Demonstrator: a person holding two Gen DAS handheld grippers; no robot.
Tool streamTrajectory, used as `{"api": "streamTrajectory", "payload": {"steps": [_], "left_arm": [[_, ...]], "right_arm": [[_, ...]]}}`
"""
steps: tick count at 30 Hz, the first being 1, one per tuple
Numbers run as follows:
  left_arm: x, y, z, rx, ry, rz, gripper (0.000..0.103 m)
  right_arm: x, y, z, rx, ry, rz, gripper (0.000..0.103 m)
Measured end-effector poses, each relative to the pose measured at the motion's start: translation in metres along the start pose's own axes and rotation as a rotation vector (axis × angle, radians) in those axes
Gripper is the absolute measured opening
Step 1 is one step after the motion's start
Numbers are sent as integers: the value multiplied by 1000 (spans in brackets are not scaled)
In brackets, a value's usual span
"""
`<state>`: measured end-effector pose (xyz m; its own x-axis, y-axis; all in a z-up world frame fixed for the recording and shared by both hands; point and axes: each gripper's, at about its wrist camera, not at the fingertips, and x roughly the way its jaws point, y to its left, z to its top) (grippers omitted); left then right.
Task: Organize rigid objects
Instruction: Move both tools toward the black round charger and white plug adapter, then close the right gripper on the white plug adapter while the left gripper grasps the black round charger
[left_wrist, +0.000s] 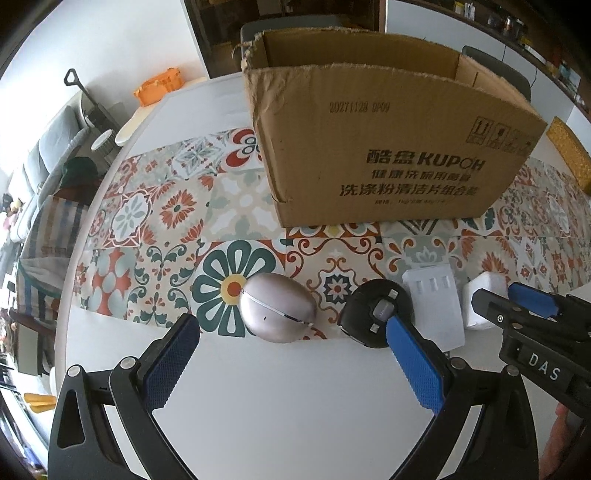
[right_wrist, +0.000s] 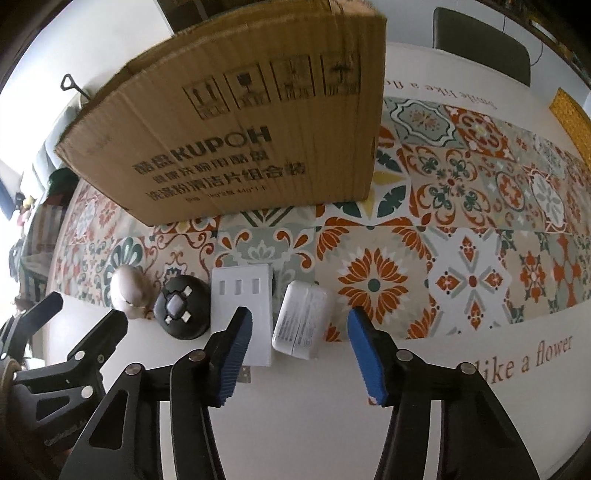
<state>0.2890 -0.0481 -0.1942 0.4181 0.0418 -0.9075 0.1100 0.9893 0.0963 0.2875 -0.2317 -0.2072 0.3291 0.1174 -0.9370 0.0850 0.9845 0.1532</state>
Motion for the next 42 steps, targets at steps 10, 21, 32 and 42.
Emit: {"api": "streamTrajectory", "payload": {"steps": [10,21,32,42], "left_arm": [[11,-7,4,14,18,-5,103],[19,-3,3,3,36,14,103],[12,-2,-3,13,19,-4,103],[-5,-23,-20,210,-82,-64,103]], "right_arm": [[22,-2,0,29,25,-5,44],[45,14,-2,4,29,-51,30],[50,20,-11,3,17,-26,30],[14,24,-36,19,-25,11,30]]}}
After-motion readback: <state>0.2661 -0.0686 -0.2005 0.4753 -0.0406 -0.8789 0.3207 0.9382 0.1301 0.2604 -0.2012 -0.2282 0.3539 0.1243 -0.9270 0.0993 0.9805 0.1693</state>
